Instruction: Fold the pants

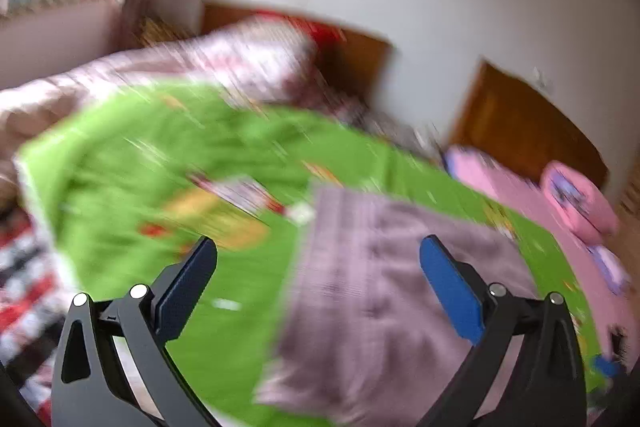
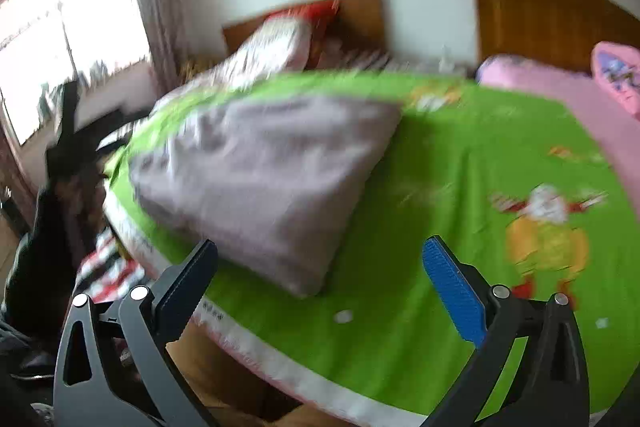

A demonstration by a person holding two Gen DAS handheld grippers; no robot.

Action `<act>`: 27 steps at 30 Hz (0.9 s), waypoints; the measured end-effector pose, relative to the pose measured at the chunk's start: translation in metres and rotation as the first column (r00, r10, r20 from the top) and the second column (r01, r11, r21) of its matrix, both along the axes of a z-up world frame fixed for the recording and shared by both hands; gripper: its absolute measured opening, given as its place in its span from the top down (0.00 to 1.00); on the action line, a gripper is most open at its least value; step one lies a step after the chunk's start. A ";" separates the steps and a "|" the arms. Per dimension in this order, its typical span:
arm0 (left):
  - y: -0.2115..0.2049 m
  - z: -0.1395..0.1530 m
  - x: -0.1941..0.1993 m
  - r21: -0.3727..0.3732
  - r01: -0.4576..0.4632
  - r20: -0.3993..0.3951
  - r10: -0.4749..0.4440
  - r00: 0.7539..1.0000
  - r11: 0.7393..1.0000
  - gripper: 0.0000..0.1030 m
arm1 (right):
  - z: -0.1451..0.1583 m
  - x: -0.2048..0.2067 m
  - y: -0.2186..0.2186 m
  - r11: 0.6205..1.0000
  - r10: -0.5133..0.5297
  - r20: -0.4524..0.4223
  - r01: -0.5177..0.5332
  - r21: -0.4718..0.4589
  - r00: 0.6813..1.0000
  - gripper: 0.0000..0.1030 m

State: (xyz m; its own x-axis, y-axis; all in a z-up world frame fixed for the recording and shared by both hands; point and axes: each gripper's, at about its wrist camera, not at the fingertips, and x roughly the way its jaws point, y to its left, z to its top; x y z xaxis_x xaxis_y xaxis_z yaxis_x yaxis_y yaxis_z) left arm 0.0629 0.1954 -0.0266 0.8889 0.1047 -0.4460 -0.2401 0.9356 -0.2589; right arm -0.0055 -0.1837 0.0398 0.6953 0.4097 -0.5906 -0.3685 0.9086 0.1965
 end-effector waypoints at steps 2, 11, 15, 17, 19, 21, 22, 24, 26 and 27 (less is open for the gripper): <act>0.010 0.021 -0.032 0.065 -0.107 0.067 0.103 0.992 0.992 0.02 | 0.010 -0.005 -0.012 0.998 -0.057 0.045 0.056 0.026 0.997 0.04; -0.008 0.094 -0.115 0.141 -0.278 0.353 0.214 0.911 0.950 0.01 | 0.038 -0.017 -0.021 0.976 -0.203 0.197 0.182 0.117 0.959 0.04; -0.042 0.088 -0.117 0.173 -0.156 0.303 0.099 0.948 0.972 0.01 | 0.040 -0.027 0.011 0.991 -0.135 0.224 0.134 0.018 0.965 0.04; -0.061 0.077 -0.112 0.192 -0.124 0.246 0.075 0.966 0.974 0.01 | 0.035 -0.031 0.024 0.993 -0.112 0.209 0.118 -0.013 0.971 0.04; -0.085 0.063 -0.105 0.223 -0.084 0.183 0.043 0.982 0.971 0.01 | 0.028 -0.034 0.034 0.994 -0.098 0.167 0.105 -0.030 0.981 0.04; -0.108 0.049 -0.100 0.261 -0.033 0.119 0.001 0.993 0.965 0.01 | 0.019 -0.033 0.040 0.994 -0.097 0.107 0.103 -0.048 0.989 0.04; -0.119 0.040 -0.099 0.268 -0.013 0.089 -0.011 0.996 0.963 0.01 | 0.015 -0.033 0.041 0.992 -0.104 0.085 0.109 -0.059 0.991 0.04; -0.137 0.023 -0.099 0.295 0.018 0.066 -0.039 0.997 0.955 0.01 | 0.008 -0.031 0.040 0.990 -0.119 0.047 0.123 -0.072 0.992 0.04; -0.151 0.013 -0.098 0.335 0.049 0.040 -0.066 0.997 0.941 0.01 | 0.003 -0.029 0.036 0.988 -0.137 0.021 0.138 -0.075 0.990 0.04; -0.158 0.007 -0.095 0.349 0.088 0.007 -0.097 0.995 0.933 0.01 | 0.001 -0.029 0.034 0.986 -0.147 0.011 0.148 -0.076 0.989 0.04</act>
